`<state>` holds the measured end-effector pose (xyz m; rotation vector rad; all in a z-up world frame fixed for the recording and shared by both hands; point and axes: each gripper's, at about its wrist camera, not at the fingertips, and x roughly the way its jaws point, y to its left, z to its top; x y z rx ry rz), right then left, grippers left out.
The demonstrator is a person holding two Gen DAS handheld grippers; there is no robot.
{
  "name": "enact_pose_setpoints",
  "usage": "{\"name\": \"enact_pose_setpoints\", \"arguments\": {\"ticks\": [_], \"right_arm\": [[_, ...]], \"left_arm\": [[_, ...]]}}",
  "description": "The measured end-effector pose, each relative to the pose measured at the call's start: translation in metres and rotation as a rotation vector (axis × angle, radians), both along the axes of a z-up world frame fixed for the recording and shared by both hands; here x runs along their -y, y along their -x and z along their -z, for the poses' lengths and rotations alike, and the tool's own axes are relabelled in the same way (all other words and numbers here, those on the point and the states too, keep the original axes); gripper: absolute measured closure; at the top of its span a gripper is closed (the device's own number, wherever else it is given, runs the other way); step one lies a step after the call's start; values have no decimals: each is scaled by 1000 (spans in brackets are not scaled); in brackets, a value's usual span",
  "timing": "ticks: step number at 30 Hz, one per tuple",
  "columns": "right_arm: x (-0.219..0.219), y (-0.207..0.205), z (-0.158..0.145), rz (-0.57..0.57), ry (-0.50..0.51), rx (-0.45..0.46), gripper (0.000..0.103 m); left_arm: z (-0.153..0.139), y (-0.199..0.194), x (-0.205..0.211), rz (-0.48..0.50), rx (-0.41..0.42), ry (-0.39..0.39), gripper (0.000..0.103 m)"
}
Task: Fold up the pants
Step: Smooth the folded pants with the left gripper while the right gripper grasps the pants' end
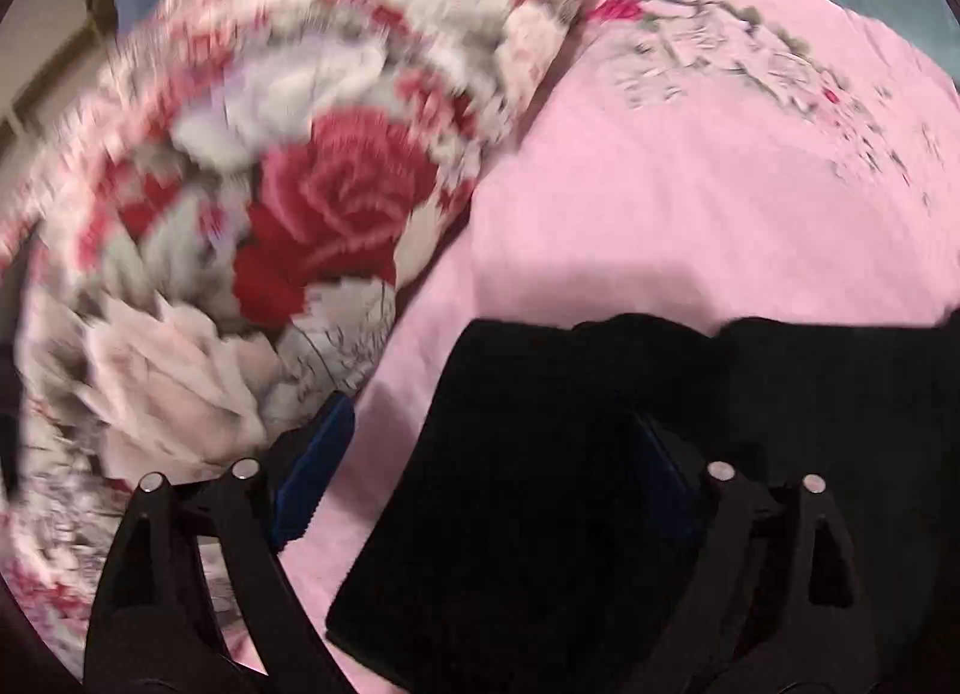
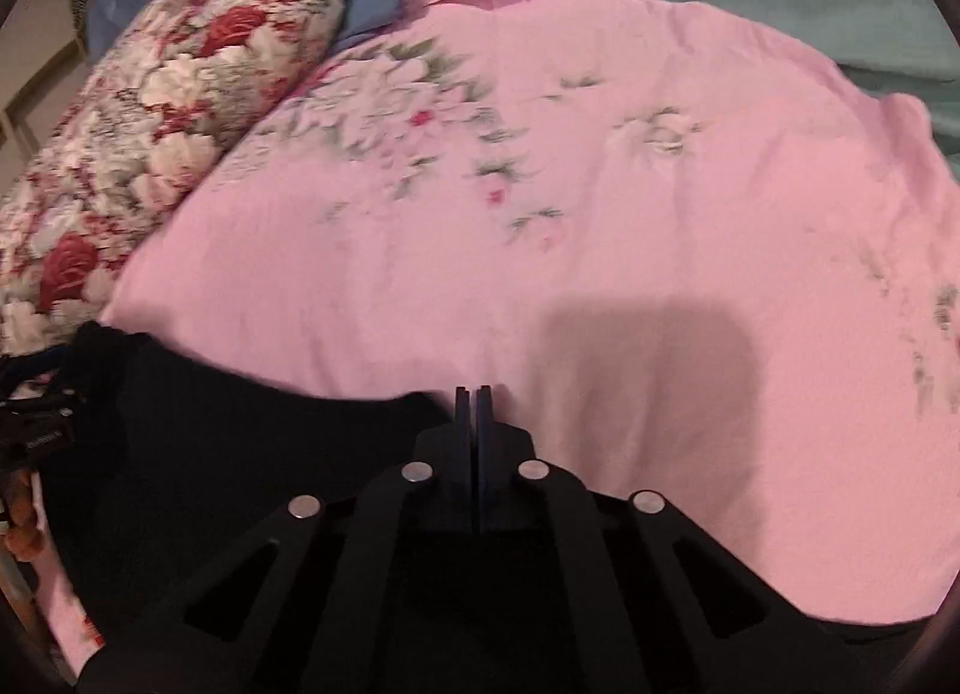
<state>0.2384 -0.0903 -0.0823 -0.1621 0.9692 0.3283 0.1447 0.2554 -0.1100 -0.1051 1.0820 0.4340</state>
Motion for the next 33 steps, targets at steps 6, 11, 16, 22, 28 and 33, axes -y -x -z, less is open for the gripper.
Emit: {"name": "enact_pose_setpoints", "arguments": {"ticks": [6, 11, 16, 22, 28, 33], "right_arm": [[23, 28, -29, -5, -246, 22, 90], [-4, 67, -8, -175, -262, -147, 66], [75, 79, 18, -66, -261, -233, 66], [279, 90, 6, 372, -343, -156, 71], [329, 136, -19, 518, -378, -62, 54], [353, 157, 6, 541, -261, -147, 45]], "left_arm": [[-22, 16, 8, -17, 62, -1, 13], [-50, 40, 22, 40, 146, 18, 13], [-23, 34, 11, -19, 47, 0, 13], [-33, 56, 21, 10, 84, -13, 13], [-57, 71, 74, 176, 137, 54, 13], [-42, 64, 112, 306, 76, 121, 13]]}}
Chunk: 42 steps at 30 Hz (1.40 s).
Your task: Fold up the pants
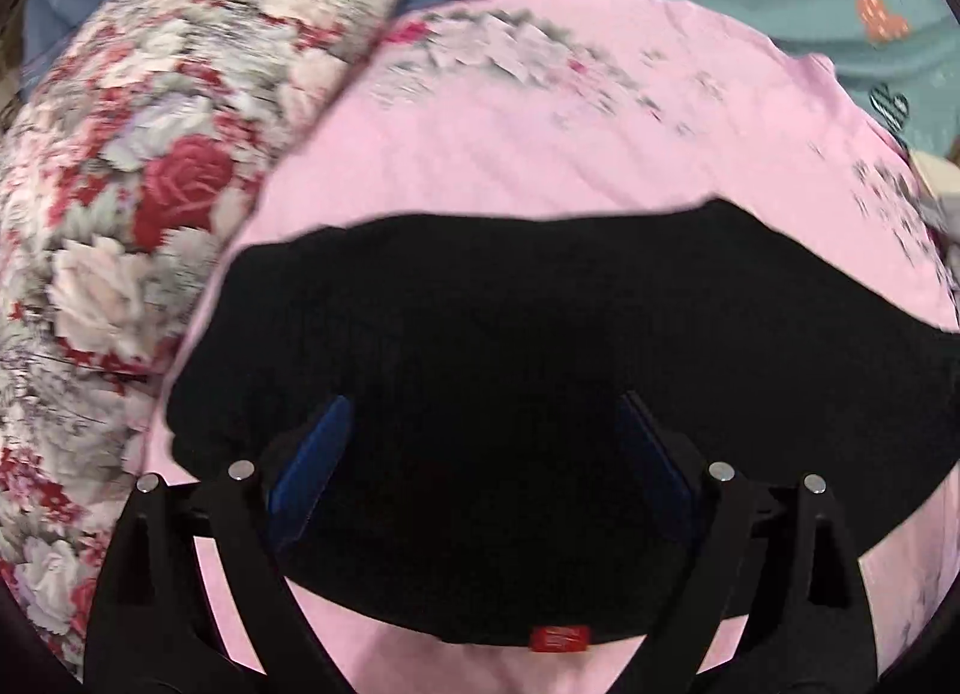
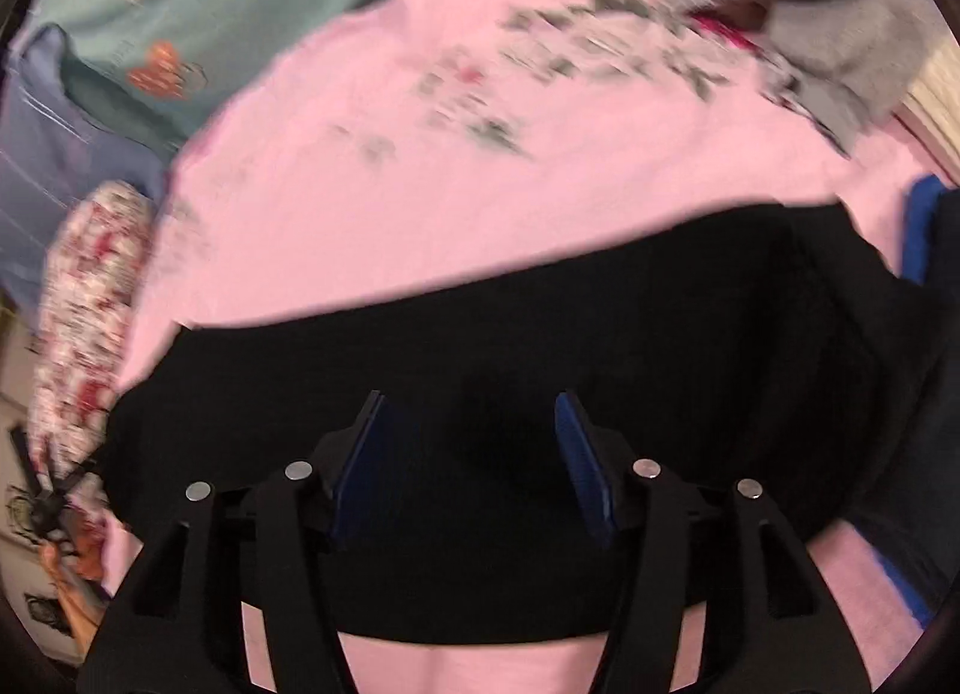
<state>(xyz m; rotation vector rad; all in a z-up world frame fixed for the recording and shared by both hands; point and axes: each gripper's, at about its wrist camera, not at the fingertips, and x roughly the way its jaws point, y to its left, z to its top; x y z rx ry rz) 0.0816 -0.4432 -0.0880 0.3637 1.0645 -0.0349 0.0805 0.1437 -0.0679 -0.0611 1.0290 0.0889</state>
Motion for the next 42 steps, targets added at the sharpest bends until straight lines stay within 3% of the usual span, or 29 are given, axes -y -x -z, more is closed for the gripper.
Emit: {"name": "enact_pose_setpoints", "arguments": {"ticks": [2, 4, 5, 7, 8, 9, 10, 12, 13, 16, 19, 20, 30, 37, 40, 41, 42], "right_arm": [[31, 6, -2, 93, 19, 34, 50], [46, 15, -12, 238, 148, 47, 69], [44, 18, -16, 252, 154, 61, 73], [19, 33, -28, 142, 55, 149, 65], [8, 39, -30, 67, 0, 171, 51], [-9, 45, -27, -14, -45, 168, 43], [-16, 42, -22, -40, -45, 131, 43], [-4, 46, 0, 12, 21, 4, 43], [6, 50, 3, 39, 12, 30, 49], [25, 65, -5, 177, 32, 67, 52], [25, 87, -25, 202, -33, 163, 48], [24, 94, -28, 205, -56, 183, 42], [53, 100, -7, 244, -114, 90, 41], [61, 80, -6, 293, -79, 156, 39], [64, 68, -1, 315, -90, 176, 48], [67, 66, 0, 334, -100, 175, 60], [70, 64, 2, 353, -111, 169, 84]], "left_arm": [[10, -2, 9, 6, -32, -40, 13], [15, -3, 11, -9, -52, -44, 13], [15, -3, 11, -15, -58, -33, 13], [11, 1, 10, -15, -52, -21, 13], [10, 4, 10, -12, -49, -26, 13], [9, 8, 11, -7, -46, -29, 13], [11, 12, 12, 3, -53, -30, 13], [16, 14, 11, 10, -79, -42, 13], [20, 14, 10, 7, -92, -63, 13], [30, 11, 6, -28, -95, -128, 7], [28, 10, 4, -41, -101, -106, 7], [26, 10, 5, -41, -101, -99, 8], [2, 32, 23, 42, -53, -8, 8], [17, 30, 27, 40, -97, 21, 8], [28, 23, 29, 38, -100, -1, 8], [29, 22, 29, 36, -99, -5, 8], [30, 20, 29, 31, -101, -6, 8]]}}
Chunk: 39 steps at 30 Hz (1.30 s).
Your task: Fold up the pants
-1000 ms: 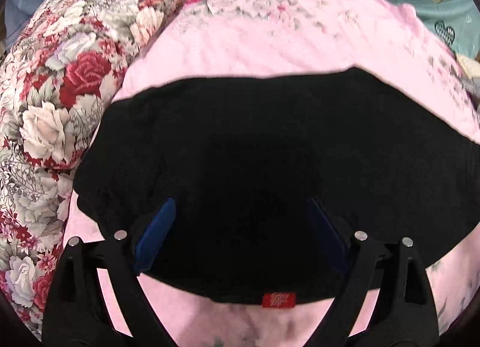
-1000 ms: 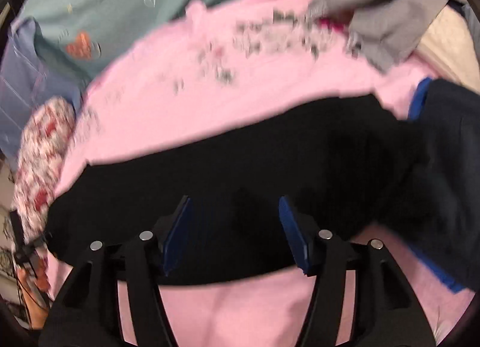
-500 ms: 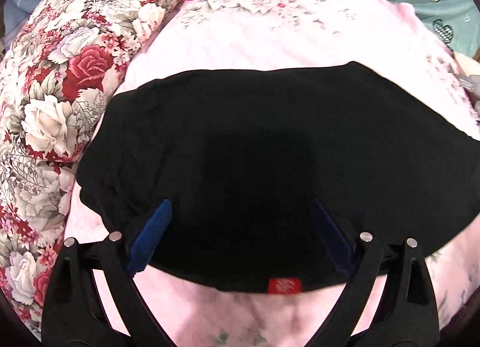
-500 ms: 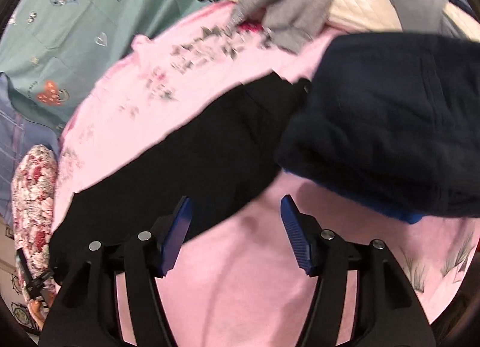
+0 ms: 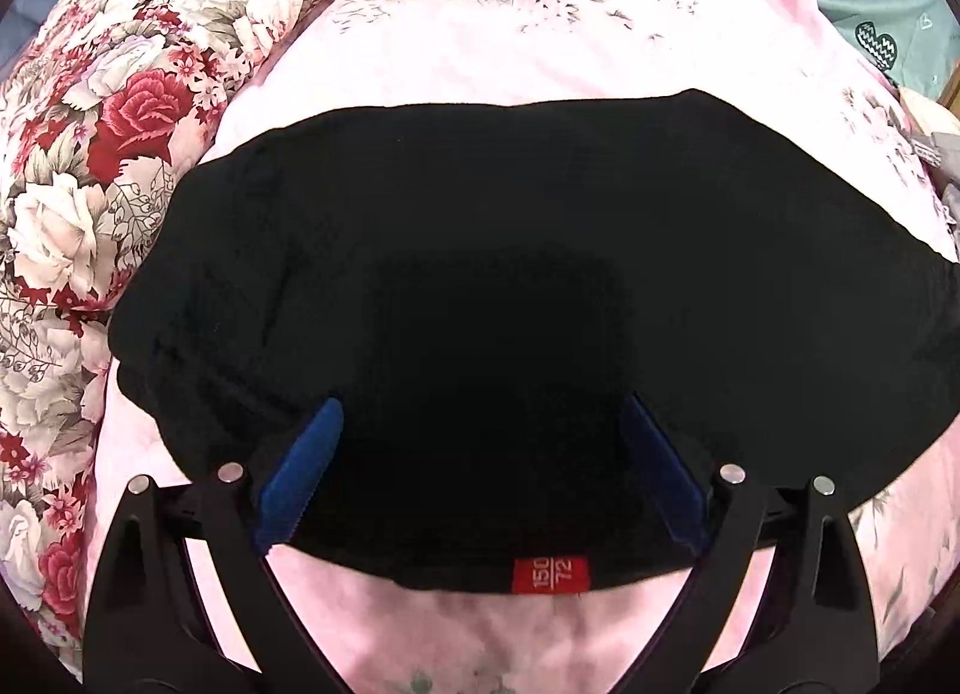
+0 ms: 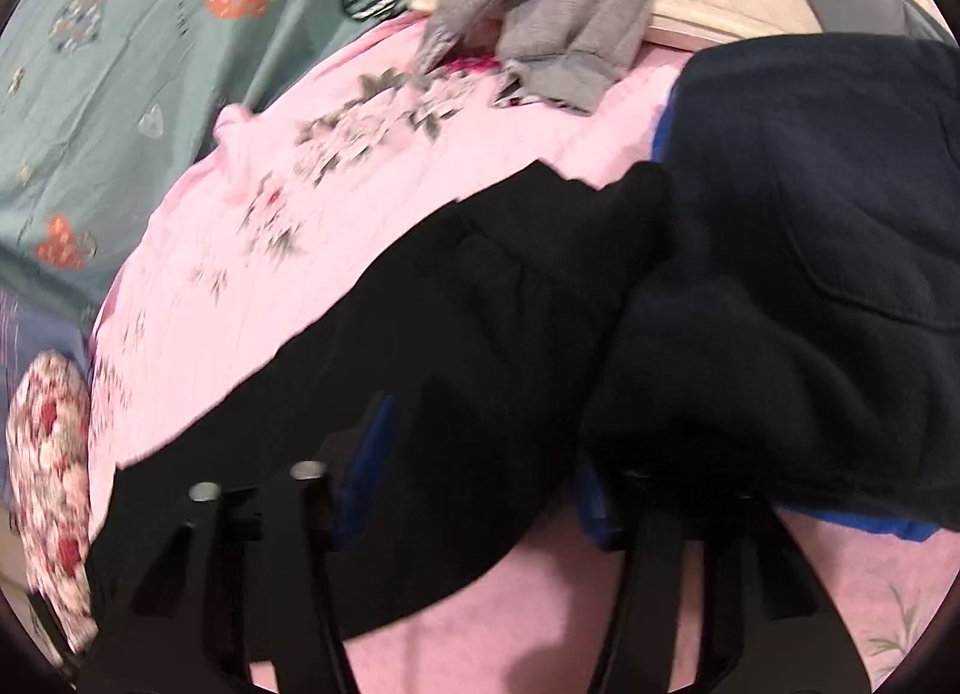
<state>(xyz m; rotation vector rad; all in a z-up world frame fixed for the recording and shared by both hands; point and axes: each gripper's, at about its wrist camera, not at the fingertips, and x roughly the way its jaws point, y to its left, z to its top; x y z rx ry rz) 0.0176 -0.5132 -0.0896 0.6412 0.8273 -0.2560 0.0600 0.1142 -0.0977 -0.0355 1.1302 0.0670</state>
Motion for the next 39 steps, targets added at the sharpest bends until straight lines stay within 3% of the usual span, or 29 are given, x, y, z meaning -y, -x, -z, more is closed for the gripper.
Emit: {"name": "enact_pose_setpoints", "arguments": {"ticks": [1, 4, 7, 10, 13, 16, 19, 21, 23, 24, 26, 29, 32, 34, 36, 39], "right_arm": [[4, 0, 2, 18, -22, -5, 94], [8, 5, -10, 22, -70, 46, 96], [-12, 5, -55, -60, -31, 139, 97], [-66, -7, -99, -238, 54, 193, 97], [-147, -28, -112, -466, 138, 187, 97], [-235, -55, -87, -694, 180, 114, 97], [-308, -75, -33, -856, 264, -53, 90], [-344, -77, -4, -956, 315, -147, 57], [-353, -67, -11, -986, 342, -91, 47], [-352, -66, -15, -1001, 327, -86, 47], [-336, -69, -32, -1002, 232, -48, 47], [-295, -76, -57, -926, 103, 20, 47], [-263, -84, -63, -791, 134, 30, 47], [-257, -93, -59, -785, 99, 21, 53], [-264, -101, -53, -792, 100, -18, 66], [-259, -107, -54, -796, 13, 4, 66]], "left_arm": [[0, -2, 0, -4, -6, 0, 8], [-2, -6, -2, 0, -24, 6, 8], [-12, -6, -5, 7, -5, 31, 10], [-26, 0, -9, 1, 38, 52, 9], [-34, 5, -16, -10, 66, 81, 8], [-35, 9, -21, -21, 71, 70, 8], [-32, 11, -26, -23, 61, 71, 8], [-31, 13, -29, -17, 58, 64, 8], [-30, 15, -29, -16, 62, 54, 8], [-30, 14, -30, -17, 62, 53, 8], [-29, 12, -30, -16, 59, 61, 8], [-29, 7, -24, -11, 59, 71, 8], [-29, 2, -14, 9, 57, 73, 8], [-28, 0, -9, 21, 51, 68, 8], [-27, 0, -4, 29, 45, 62, 8], [-27, 4, -4, 37, 50, 55, 8]]}}
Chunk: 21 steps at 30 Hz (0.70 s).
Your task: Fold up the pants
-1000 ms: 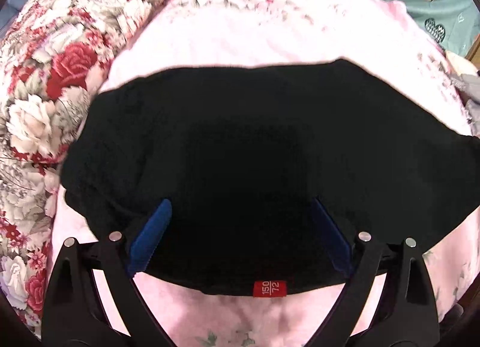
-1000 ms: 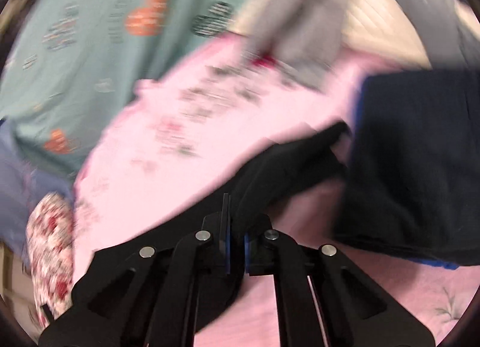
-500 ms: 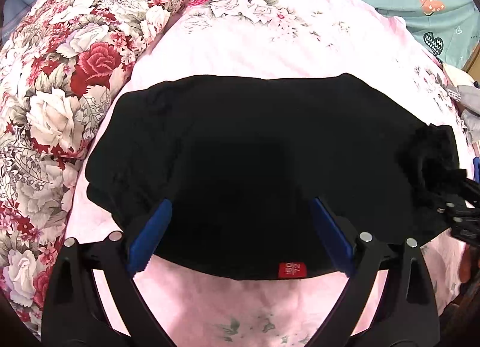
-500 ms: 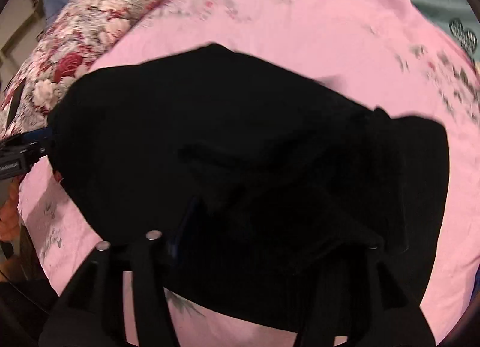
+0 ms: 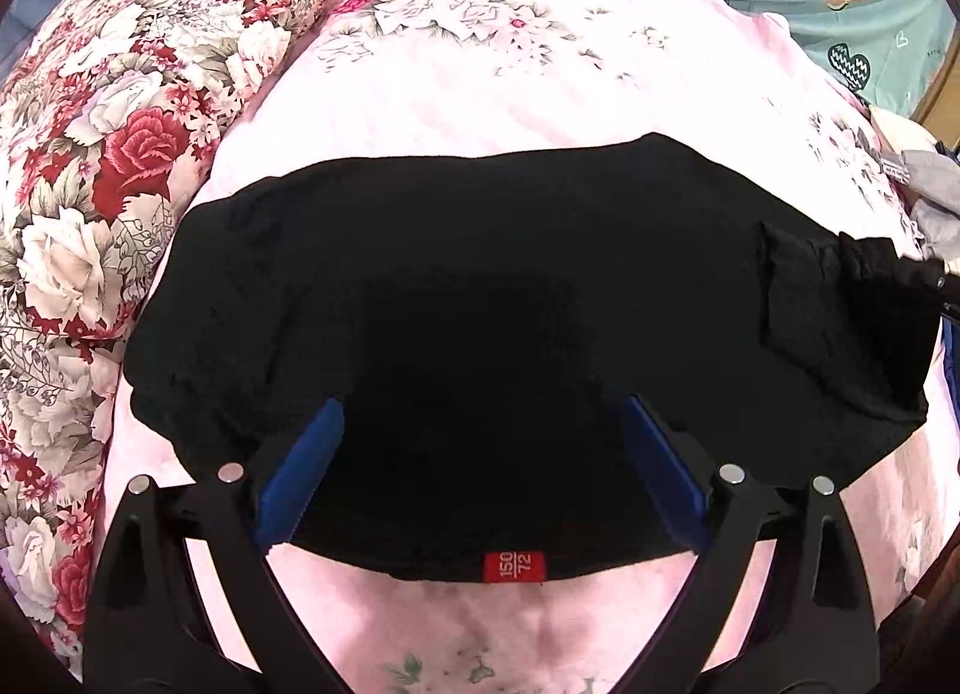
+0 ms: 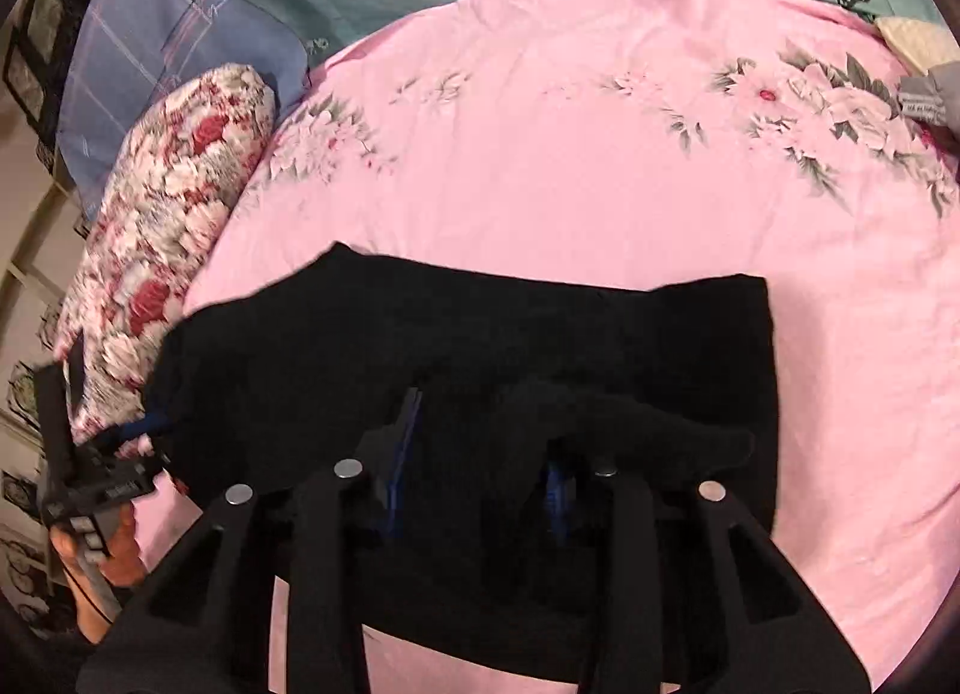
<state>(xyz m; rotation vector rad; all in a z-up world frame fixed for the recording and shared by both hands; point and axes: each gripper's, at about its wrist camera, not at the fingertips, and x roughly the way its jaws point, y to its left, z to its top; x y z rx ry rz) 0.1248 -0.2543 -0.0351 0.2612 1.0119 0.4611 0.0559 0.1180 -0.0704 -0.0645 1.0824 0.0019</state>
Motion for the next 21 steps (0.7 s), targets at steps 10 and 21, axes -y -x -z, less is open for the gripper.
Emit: {"name": "enact_pose_setpoints", "arguments": {"ticks": [10, 21], "right_arm": [[-130, 16, 11, -294, 435, 64, 31], [-120, 13, 2, -343, 583, 39, 31]], "left_arm": [[0, 2, -5, -17, 0, -13, 8], [-5, 7, -40, -99, 9, 11, 8]]}}
